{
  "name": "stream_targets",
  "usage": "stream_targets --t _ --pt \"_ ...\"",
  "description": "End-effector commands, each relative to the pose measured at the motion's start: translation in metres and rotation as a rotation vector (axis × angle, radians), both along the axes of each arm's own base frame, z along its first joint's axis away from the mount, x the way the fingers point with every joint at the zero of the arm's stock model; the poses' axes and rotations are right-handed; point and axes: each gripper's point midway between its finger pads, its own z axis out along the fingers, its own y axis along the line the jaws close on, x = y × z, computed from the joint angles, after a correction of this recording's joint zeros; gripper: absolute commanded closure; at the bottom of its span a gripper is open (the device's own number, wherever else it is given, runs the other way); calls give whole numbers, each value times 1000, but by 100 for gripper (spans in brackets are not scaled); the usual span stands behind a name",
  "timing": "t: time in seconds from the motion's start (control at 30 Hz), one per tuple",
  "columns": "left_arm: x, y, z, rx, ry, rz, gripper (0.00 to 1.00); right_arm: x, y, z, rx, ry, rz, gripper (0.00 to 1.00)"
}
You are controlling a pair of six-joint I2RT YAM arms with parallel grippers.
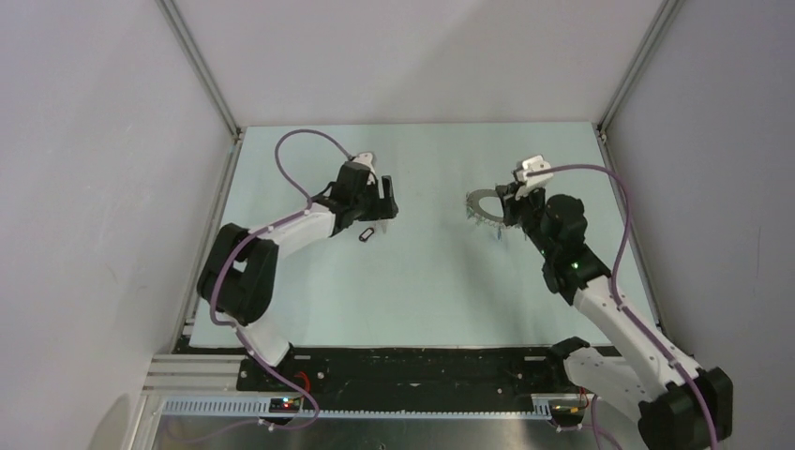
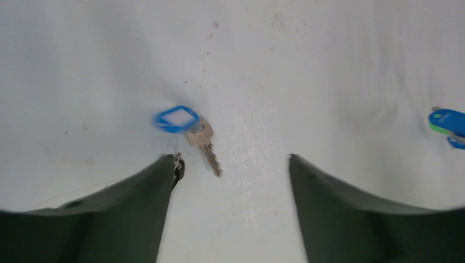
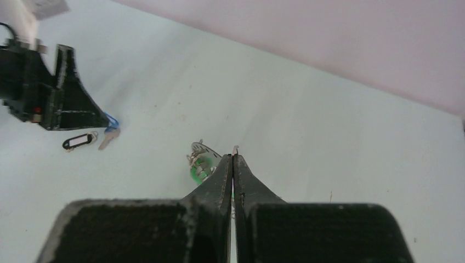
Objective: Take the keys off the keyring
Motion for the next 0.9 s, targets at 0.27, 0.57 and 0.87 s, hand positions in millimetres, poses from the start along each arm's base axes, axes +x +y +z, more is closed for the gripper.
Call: stream_targets --t 0.27,0.57,0.87 --pt "-22 64 90 -50 -278 192 0 121 -46 57 147 -101 -176 100" --pt "-54 73 114 -129 -348 189 0 178 -134 47 236 -68 -391 91" --pt "-70 87 118 -182 -375 264 0 157 -169 -14 307 112 -546 26"
